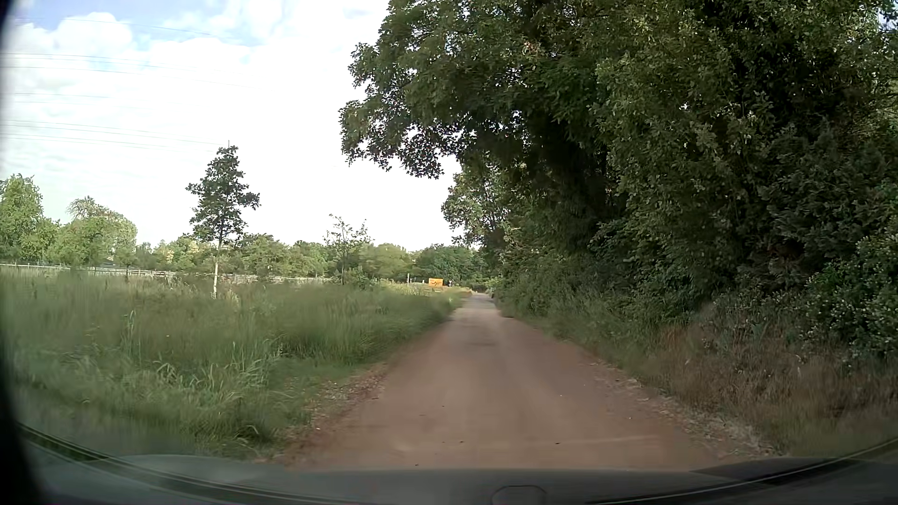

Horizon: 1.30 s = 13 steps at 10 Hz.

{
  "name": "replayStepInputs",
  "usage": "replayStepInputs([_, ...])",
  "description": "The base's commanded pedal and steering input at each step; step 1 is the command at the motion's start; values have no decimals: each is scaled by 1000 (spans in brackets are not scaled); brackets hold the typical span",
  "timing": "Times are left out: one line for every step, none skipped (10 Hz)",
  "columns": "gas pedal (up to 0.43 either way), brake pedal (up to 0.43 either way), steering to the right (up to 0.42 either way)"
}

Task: Follow the waypoints while adhering to traffic rules and regulations

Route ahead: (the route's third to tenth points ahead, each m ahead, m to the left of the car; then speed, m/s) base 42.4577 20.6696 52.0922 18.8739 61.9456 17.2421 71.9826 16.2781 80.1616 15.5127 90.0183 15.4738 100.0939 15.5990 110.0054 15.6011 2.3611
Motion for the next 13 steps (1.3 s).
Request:
replayStepInputs([0,30,7])
replayStepInputs([0,30,6])
replayStepInputs([0,30,7])
replayStepInputs([0,30,7])
replayStepInputs([0,30,6])
replayStepInputs([0,30,6])
replayStepInputs([0,30,6])
replayStepInputs([0,30,6])
replayStepInputs([0,30,7])
replayStepInputs([0,30,11])
replayStepInputs([0,30,20])
replayStepInputs([0,30,30])
replayStepInputs([0,30,34])
